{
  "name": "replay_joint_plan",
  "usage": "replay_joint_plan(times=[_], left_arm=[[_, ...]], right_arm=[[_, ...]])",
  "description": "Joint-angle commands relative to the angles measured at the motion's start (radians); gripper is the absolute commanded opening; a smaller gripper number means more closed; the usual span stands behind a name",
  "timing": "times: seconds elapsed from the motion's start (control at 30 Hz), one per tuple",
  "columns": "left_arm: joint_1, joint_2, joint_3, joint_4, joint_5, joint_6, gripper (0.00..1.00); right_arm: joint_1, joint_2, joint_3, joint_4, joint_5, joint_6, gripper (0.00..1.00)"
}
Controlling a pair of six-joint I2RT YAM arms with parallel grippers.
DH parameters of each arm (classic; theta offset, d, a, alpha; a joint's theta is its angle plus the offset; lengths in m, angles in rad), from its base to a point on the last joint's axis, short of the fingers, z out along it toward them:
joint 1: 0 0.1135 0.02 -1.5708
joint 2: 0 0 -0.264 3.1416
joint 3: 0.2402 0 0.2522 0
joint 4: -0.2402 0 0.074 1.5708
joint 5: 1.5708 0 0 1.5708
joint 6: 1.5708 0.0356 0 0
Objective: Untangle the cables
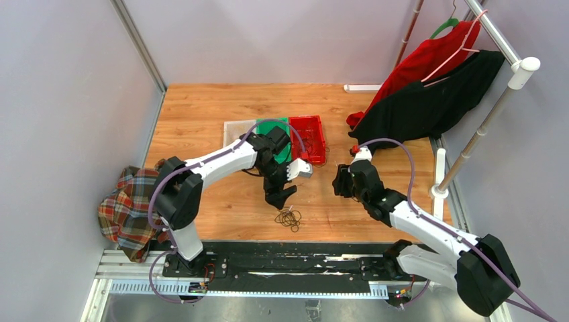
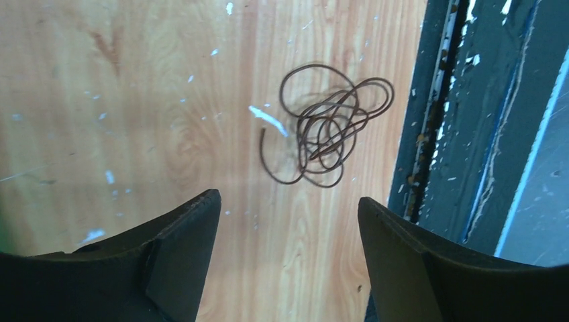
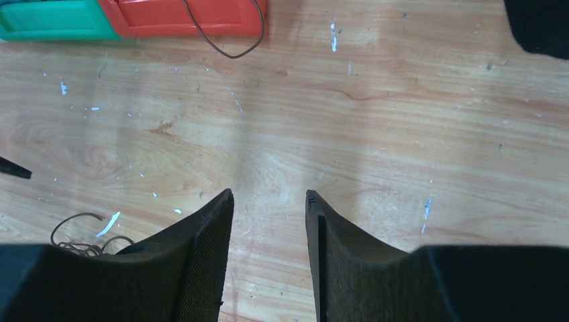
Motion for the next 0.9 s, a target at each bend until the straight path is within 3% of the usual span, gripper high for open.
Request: replay_joint_plan(times=[0.0, 0.2, 0.37, 0.53, 0.6, 0.7, 0.87], left_arm=[[-0.029, -0.006, -0.063, 0.132, 0.062, -0.153, 0.77], [-0.05, -0.036, -0.193, 0.341, 0.003, -0.33, 0.64], [-0.055, -0.033, -0.239, 0.446, -0.064, -0.376, 0.41], [-0.056, -0.051, -0.219, 0.435, -0.038, -0.392, 0.09], [-0.055, -0.073, -0.203, 0.417, -0.036, -0.396, 0.01], [-0.055, -0.113, -0.171, 0.365, -0.038, -0.392, 0.01], [-0.054, -0.195, -0.111, 0.281, -0.05, -0.409, 0.01]], right_arm=[[0.015, -0.026, -0.029, 0.007, -0.002, 0.022, 0.43], [0.018, -0.052, -0.041, 0.009, -0.002, 0.033, 0.38], [0.027, -0.066, -0.048, 0.013, -0.004, 0.04, 0.33], [0.034, -0.077, -0.062, 0.028, -0.014, 0.046, 0.28], [0.038, -0.078, -0.067, 0.04, -0.026, 0.047, 0.28], [0.06, -0.084, -0.069, 0.072, -0.063, 0.042, 0.29], [0.148, -0.113, -0.076, 0.202, -0.173, -0.002, 0.45]])
